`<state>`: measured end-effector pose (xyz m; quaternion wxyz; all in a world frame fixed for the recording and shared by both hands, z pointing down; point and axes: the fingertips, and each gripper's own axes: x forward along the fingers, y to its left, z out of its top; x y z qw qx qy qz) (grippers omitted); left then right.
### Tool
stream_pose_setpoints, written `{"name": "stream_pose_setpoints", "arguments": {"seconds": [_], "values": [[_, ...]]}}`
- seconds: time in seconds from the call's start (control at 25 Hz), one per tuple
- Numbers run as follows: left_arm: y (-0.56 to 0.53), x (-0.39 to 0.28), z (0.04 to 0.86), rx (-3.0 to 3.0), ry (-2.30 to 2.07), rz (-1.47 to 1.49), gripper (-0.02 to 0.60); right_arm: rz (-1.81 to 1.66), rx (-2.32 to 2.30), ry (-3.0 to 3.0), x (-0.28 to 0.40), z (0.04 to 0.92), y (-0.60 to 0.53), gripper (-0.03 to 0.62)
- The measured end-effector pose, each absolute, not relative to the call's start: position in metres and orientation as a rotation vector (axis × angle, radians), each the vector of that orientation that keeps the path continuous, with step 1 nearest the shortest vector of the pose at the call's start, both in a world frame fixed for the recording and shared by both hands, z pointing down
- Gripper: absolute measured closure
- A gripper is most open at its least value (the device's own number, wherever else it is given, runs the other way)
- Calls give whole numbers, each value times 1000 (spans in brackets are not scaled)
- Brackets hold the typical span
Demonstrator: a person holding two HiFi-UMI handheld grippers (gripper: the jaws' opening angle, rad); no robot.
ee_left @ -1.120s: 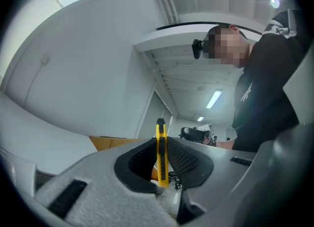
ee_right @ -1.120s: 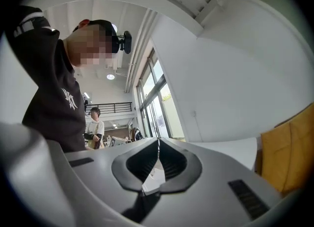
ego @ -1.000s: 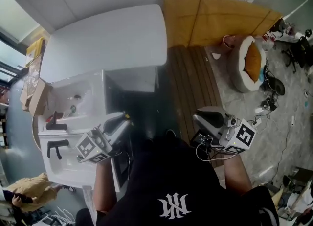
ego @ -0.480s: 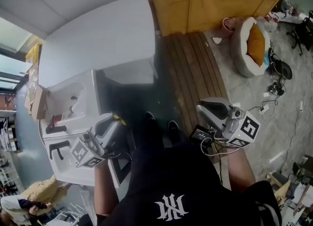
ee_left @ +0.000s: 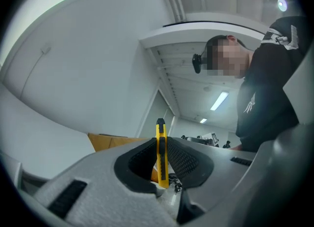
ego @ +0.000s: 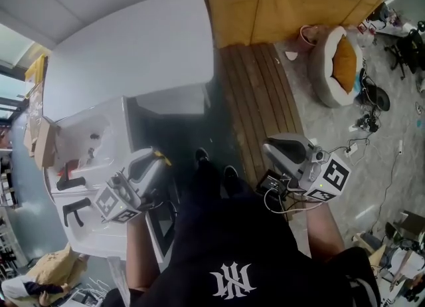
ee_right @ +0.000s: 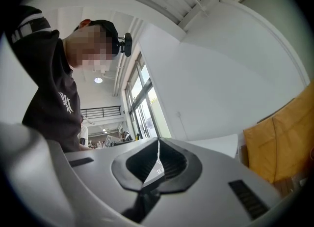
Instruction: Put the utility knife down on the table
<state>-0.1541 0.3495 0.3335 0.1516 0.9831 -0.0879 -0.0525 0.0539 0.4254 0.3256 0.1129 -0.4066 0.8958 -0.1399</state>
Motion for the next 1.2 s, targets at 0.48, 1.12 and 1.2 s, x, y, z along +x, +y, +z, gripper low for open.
{"name": "stream_pose_setpoints", "arguments": {"seconds": [0.48,1.12,1.2], "values": [[227,-177,304,2926,-142,-192,520,-287,-1243,2720,-8,281,287,589],[136,-199,344,2856,-223,-160,520,-313,-1243,2780,-14,294,189,589],[123,-200,348,2847,-281,-171,520,-321,-1183,2791,-14,301,168,589]]}}
